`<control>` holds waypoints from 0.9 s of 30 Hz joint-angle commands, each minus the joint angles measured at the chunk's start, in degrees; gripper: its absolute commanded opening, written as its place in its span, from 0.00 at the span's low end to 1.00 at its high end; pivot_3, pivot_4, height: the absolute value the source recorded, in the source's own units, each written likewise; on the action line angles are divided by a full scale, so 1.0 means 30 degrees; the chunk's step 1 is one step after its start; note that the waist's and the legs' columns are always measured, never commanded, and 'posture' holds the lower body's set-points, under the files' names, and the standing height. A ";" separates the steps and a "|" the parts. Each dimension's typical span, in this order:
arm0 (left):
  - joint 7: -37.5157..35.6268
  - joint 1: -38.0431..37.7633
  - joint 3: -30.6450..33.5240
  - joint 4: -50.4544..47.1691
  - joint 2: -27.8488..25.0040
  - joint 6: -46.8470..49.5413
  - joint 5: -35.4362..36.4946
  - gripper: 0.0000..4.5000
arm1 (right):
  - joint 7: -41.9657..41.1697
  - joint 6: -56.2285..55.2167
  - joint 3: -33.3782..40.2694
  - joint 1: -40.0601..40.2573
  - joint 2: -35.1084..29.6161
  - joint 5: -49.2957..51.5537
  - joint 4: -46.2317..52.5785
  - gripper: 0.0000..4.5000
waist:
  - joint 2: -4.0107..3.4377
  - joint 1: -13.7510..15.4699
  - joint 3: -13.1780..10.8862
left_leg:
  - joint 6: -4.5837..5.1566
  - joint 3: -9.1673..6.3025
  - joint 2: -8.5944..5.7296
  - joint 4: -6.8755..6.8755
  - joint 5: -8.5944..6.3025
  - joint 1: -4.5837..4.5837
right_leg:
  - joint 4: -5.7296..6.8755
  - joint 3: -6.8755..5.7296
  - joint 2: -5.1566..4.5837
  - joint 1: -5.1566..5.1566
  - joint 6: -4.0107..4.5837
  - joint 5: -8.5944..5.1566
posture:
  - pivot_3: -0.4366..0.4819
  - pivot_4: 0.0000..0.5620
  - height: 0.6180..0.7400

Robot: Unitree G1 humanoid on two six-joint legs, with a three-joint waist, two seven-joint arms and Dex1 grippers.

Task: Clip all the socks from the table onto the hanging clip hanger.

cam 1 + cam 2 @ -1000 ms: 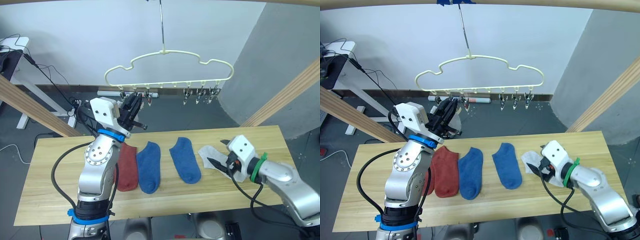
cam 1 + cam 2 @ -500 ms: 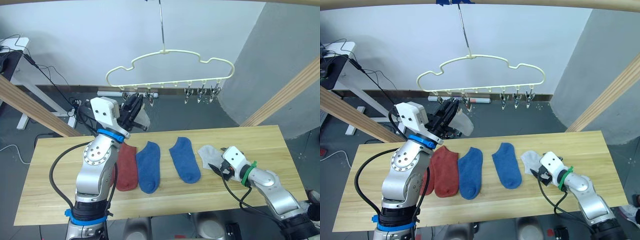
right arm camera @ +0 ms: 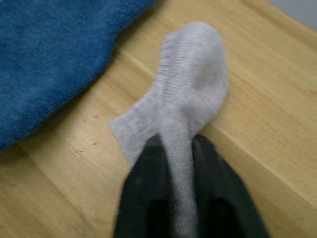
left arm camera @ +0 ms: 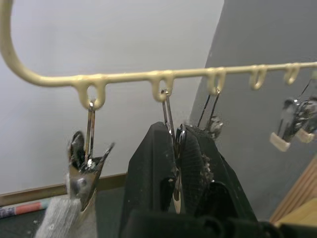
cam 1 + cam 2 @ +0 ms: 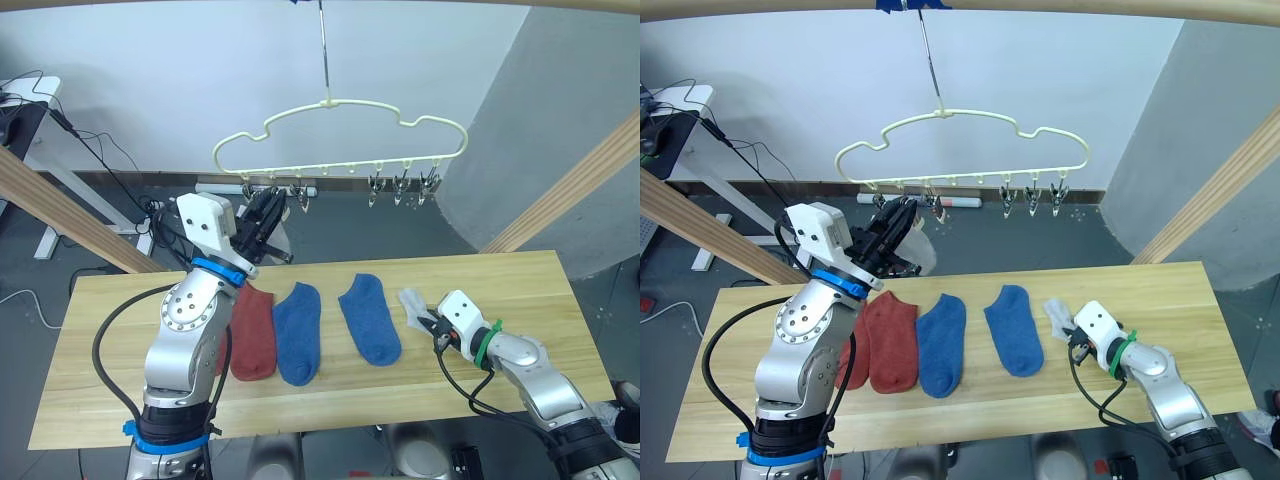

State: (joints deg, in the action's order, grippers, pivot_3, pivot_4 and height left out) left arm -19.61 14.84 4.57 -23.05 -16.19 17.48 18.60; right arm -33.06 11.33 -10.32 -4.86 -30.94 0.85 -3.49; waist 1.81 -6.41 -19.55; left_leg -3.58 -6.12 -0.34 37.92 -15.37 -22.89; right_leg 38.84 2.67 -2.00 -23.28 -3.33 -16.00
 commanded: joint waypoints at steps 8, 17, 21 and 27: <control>0.0228 0.1462 0.1989 -0.2086 -0.0343 0.4604 0.5800 0.03 | -0.1267 0.1251 0.0254 -0.0430 0.0045 0.1350 0.6666 0.00 | -0.0031 -0.0063 -0.0167 | -0.0002 0.0005 0.0003 -0.0009 0.0000 -0.0013 | 0.0014 0.0006 0.0006 -0.0024 -0.0003 -0.0001 | 0.25 0.64 1.00; 0.1935 0.2333 0.2876 -0.2274 0.0177 0.7020 0.9053 0.03 | -0.1404 0.3690 -0.1508 -0.3764 0.2626 0.2606 0.9431 0.00 | -0.0005 -0.0003 -0.0215 | -0.0001 -0.0014 0.0008 -0.0015 -0.0002 -0.0047 | -0.0013 -0.0015 -0.0030 -0.0037 0.0003 0.0001 | 0.24 0.65 1.00; 0.2425 0.2342 0.2955 -0.2448 0.0229 0.7581 1.0112 0.03 | -0.1182 0.3724 -0.2032 -0.4436 0.3610 0.2550 0.8808 0.00 | 0.0001 0.0052 -0.0219 | 0.0000 -0.0025 0.0011 -0.0019 -0.0002 -0.0054 | -0.0027 -0.0029 -0.0041 -0.0040 0.0003 0.0001 | 0.24 0.65 1.00; 0.2797 0.2254 0.2893 -0.2612 0.0088 0.7835 1.0845 0.03 | -0.0915 0.3623 -0.2324 -0.5215 0.4971 0.2580 0.7710 0.00 | -0.0001 0.0007 -0.0230 | -0.0001 -0.0016 0.0009 -0.0020 -0.0002 -0.0050 | -0.0004 -0.0019 -0.0032 -0.0057 0.0004 0.0002 | 0.24 0.65 1.00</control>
State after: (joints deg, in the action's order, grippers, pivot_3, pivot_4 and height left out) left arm -11.34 21.13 12.92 -27.25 -15.65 41.29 49.35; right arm -36.26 22.88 -17.09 -19.87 -16.79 7.90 19.09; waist 1.80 -6.39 -20.24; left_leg -3.58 -6.17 -0.31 37.86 -15.37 -23.04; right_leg 38.83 2.60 -2.08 -23.46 -3.32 -15.99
